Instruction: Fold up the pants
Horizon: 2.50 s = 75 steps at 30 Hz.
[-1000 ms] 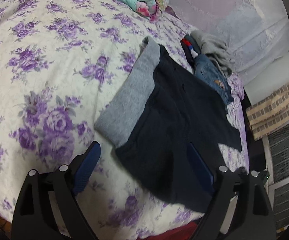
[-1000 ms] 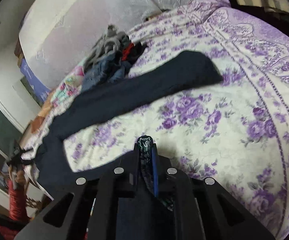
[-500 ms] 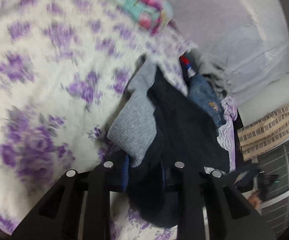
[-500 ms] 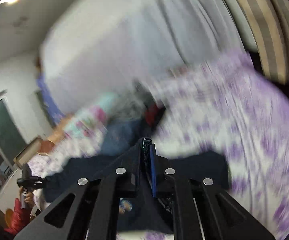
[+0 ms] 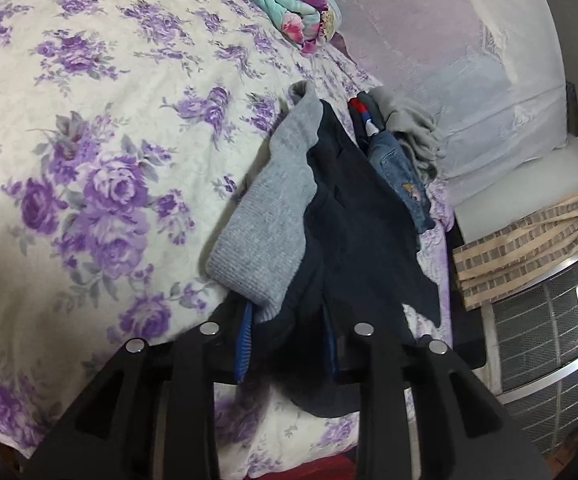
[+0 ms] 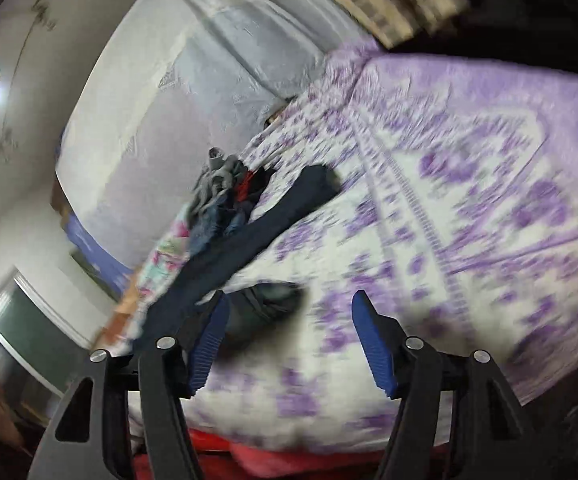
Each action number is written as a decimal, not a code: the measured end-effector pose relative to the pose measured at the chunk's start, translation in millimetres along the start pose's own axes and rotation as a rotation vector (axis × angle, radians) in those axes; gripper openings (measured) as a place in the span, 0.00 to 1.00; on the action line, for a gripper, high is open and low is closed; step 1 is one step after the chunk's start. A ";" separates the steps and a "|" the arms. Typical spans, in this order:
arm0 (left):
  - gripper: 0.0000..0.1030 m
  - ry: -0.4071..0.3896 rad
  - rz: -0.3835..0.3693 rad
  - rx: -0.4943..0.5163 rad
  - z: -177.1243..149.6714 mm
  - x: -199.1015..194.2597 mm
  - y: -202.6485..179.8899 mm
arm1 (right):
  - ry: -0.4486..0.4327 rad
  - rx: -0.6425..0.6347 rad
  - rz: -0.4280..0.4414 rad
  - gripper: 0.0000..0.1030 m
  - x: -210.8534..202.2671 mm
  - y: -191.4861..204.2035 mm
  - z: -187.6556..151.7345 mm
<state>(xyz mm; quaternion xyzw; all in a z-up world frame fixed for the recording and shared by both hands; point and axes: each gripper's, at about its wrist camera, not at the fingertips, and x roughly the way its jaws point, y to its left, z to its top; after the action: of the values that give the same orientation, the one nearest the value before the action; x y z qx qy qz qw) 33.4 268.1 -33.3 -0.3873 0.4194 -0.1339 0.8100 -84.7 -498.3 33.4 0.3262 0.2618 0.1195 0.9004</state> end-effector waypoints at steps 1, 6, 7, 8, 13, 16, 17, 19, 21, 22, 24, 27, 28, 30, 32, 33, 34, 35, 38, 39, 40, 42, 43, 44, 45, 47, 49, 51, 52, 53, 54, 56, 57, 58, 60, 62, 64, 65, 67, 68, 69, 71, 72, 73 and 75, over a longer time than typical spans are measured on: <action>0.27 -0.005 0.010 0.009 -0.9 1.4 -2.2 | 0.039 0.049 0.034 0.74 11.8 2.6 3.3; 0.36 -0.018 0.002 0.030 -8.5 0.2 -3.7 | 0.180 0.102 -0.035 0.76 53.0 16.0 -20.0; 0.37 -0.015 0.002 0.032 -8.3 0.1 -2.9 | 0.193 0.100 -0.029 0.76 57.6 18.1 -25.5; 0.38 -0.010 0.002 0.031 -8.0 0.4 -2.3 | 0.199 0.093 -0.023 0.77 63.4 21.0 -31.8; 0.58 0.013 0.021 0.069 -4.9 8.2 -16.4 | 0.221 -0.014 -0.048 0.71 98.9 47.4 -43.4; 0.67 0.001 0.058 0.094 -6.1 14.0 -26.7 | 0.266 -0.109 -0.075 0.10 122.8 64.0 -42.8; 0.64 -0.014 0.085 0.101 -6.3 15.3 -30.3 | 0.284 -0.139 -0.083 0.09 132.7 70.7 -41.0; 0.24 -0.020 0.117 0.109 -4.9 15.7 -33.8 | 0.237 -0.220 -0.132 0.09 134.7 83.7 -24.8; 0.15 -0.006 0.076 0.086 -2.9 12.1 -32.8 | 0.140 -0.262 -0.174 0.09 116.0 89.5 9.2; 0.14 -0.026 0.076 0.077 -3.4 5.4 -33.3 | 0.103 -0.254 -0.189 0.09 107.7 86.2 25.8; 0.14 -0.029 0.030 0.086 -7.0 -3.0 -36.8 | 0.071 -0.242 -0.235 0.09 96.0 75.9 51.2; 0.16 0.007 0.010 0.089 -16.1 2.7 -37.4 | 0.171 -0.254 -0.324 0.12 111.3 49.6 49.1; 0.17 0.014 0.041 0.090 -18.5 7.7 -35.2 | 0.245 -0.262 -0.376 0.15 123.2 35.1 38.2; 0.19 0.052 0.072 0.051 -23.5 15.1 -21.5 | 0.244 -0.238 -0.395 0.22 123.3 22.1 25.2; 0.19 0.062 0.008 0.001 -25.6 10.4 -6.2 | 0.193 -0.190 -0.356 0.30 104.7 16.2 24.1; 0.21 0.058 -0.011 -0.016 -25.0 5.6 -2.8 | 0.169 -0.158 -0.351 0.47 96.4 15.7 23.9; 0.23 0.041 -0.015 -0.026 -23.6 -3.1 -1.8 | 0.146 -0.132 -0.345 0.53 84.9 15.0 25.8; 0.28 0.025 -0.008 -0.018 -22.8 -8.0 -2.8 | 0.123 -0.114 -0.337 0.56 76.3 15.0 28.1; 0.40 -0.066 0.072 0.058 -24.7 -28.3 -13.8 | 0.140 -0.080 -0.313 0.56 63.5 11.8 21.8; 0.40 -0.097 0.085 0.075 -26.0 -35.3 -16.5 | 0.152 -0.060 -0.291 0.56 61.1 10.2 15.8; 0.40 -0.127 0.082 0.092 -27.6 -41.9 -19.3 | 0.161 -0.043 -0.271 0.56 59.2 7.2 10.9; 0.40 -0.146 0.056 0.102 -27.1 -47.3 -21.9 | 0.165 -0.025 -0.240 0.56 60.5 5.5 1.3; 0.40 -0.142 0.046 0.100 -27.3 -47.0 -22.3 | 0.163 -0.023 -0.232 0.56 61.1 5.8 -2.7; 0.40 -0.136 0.044 0.102 -27.8 -45.3 -23.6 | 0.156 -0.021 -0.223 0.56 64.2 5.8 -5.1; 0.40 -0.130 0.046 0.107 -28.5 -43.0 -25.1 | 0.148 -0.016 -0.218 0.56 64.4 5.0 -6.4; 0.40 -0.118 0.040 0.130 -32.3 -34.8 -31.6 | 0.124 0.017 -0.191 0.51 60.1 -0.1 -9.8; 0.42 -0.093 0.045 0.155 -36.9 -22.8 -34.9 | 0.107 0.041 -0.205 0.19 59.4 -5.4 -11.6; 0.42 -0.084 0.104 0.180 -37.7 -9.8 -36.5 | 0.098 0.059 -0.186 0.14 61.4 -6.2 -11.0; 0.42 -0.079 0.111 0.177 -37.1 -6.3 -34.3 | 0.074 0.041 -0.187 0.14 56.6 0.2 -8.5; 0.42 -0.074 0.107 0.164 -35.5 -5.1 -31.8 | 0.054 0.024 -0.172 0.14 49.2 5.9 -4.5; 0.40 -0.072 0.098 0.150 -34.3 -6.6 -30.2 | 0.047 0.013 -0.166 0.14 43.8 9.0 -0.4; 0.37 -0.069 0.087 0.128 -31.4 -12.8 -26.0 | 0.062 -0.029 -0.217 0.14 30.1 13.3 3.9; 0.37 -0.071 0.086 0.122 -31.3 -15.1 -24.1 | 0.106 -0.046 -0.250 0.17 32.2 10.1 2.7; 0.37 -0.076 0.089 0.113 -30.6 -19.6 -21.0 | 0.168 -0.063 -0.298 0.19 38.4 4.7 -0.9; 0.37 -0.103 0.106 0.106 -28.5 -28.7 -20.6 | 0.189 -0.050 -0.349 0.22 38.7 -6.9 -8.1; 0.37 -0.161 0.103 0.123 -24.3 -46.3 -29.0 | 0.092 -0.006 -0.357 0.34 20.3 -1.9 1.9; 0.39 -0.176 0.088 0.161 -16.9 -54.4 -45.3 | -0.068 -0.041 -0.419 0.39 2.0 14.9 14.7; 0.43 -0.171 0.085 0.190 -10.5 -52.6 -58.0 | -0.093 -0.090 -0.418 0.39 4.7 29.1 23.3; 0.50 -0.147 0.084 0.225 0.1 -39.5 -79.1 | -0.048 -0.146 -0.331 0.39 30.6 53.2 35.7; 0.53 -0.127 0.079 0.236 5.8 -28.5 -89.5 | -0.009 -0.188 -0.292 0.39 55.5 71.0 39.3; 0.55 -0.103 0.071 0.247 12.0 -15.9 -99.2 | 0.026 -0.226 -0.273 0.43 76.8 84.6 41.0; 0.56 -0.049 0.065 0.268 27.0 17.6 -117.3 | 0.101 -0.314 -0.242 0.49 127.4 113.8 42.7; 0.56 -0.031 0.070 0.265 34.1 32.2 -121.9 | 0.130 -0.340 -0.231 0.52 148.8 123.9 43.6; 0.56 -0.007 0.078 0.254 43.8 50.2 -124.4 | 0.159 -0.353 -0.209 0.53 168.3 130.3 44.7; 0.56 0.045 0.093 0.220 62.2 83.8 -120.7 | 0.222 -0.339 -0.170 0.54 209.6 137.3 51.8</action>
<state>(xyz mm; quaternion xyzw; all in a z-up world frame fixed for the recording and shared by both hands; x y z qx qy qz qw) 146.5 174.6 29.4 -0.2730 0.4377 -0.1501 0.8434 112.6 -340.4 73.8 0.1317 0.3619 0.1204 0.9150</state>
